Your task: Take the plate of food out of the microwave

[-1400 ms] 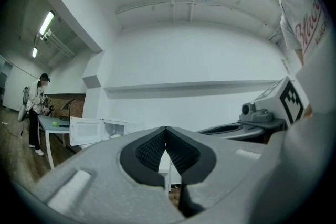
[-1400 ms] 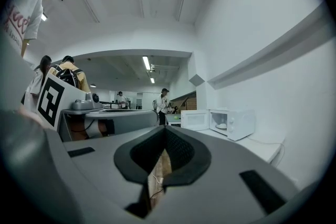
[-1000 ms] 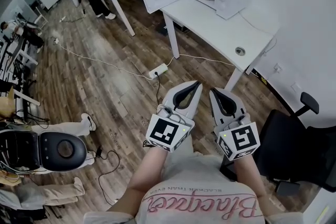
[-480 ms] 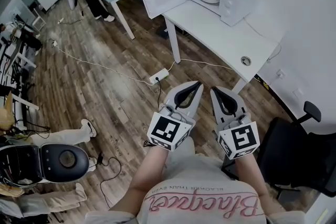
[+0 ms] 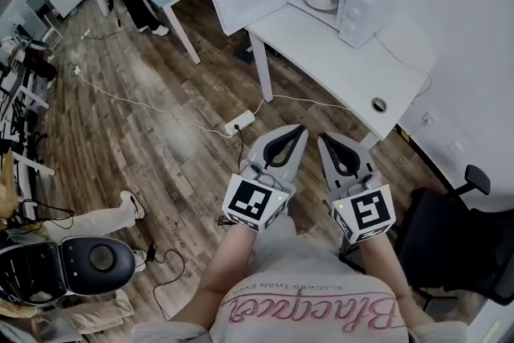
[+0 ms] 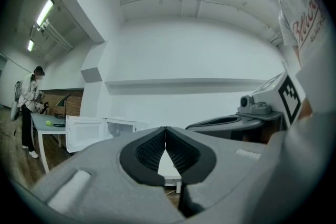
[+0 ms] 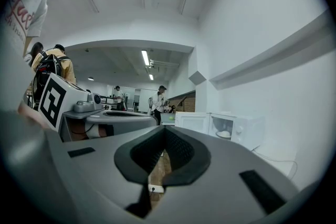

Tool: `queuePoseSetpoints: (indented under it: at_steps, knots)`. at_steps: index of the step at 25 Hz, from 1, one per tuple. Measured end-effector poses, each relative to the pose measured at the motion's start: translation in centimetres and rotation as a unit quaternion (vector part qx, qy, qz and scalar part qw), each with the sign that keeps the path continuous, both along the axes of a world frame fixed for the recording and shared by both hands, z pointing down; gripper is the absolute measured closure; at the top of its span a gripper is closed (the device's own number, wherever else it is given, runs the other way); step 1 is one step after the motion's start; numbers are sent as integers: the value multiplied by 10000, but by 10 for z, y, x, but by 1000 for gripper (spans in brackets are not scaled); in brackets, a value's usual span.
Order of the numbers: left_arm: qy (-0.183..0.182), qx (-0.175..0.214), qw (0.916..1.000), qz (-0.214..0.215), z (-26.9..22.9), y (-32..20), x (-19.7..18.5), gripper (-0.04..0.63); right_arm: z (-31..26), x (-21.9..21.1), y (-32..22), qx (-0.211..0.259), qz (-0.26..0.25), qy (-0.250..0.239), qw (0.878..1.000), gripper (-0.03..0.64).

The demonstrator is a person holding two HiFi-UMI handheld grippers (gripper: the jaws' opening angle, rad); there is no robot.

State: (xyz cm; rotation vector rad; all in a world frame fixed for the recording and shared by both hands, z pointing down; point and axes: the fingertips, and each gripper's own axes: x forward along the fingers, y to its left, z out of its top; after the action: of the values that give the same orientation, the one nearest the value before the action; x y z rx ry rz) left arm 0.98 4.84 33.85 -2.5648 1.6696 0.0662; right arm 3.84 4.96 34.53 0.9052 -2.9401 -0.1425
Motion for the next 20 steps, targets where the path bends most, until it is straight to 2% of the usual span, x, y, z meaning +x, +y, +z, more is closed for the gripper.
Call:
queuePoseSetpoints:
  at_steps: [9,20]
  knots:
    - [-105,76,9999,87,-3,-37,-31,589,0,-33,-36,-82,88,26,9999,606]
    - [-13,129,9995,291,-10,-83,-74,589,-8,-76,-83,91,311,23,9995,606]
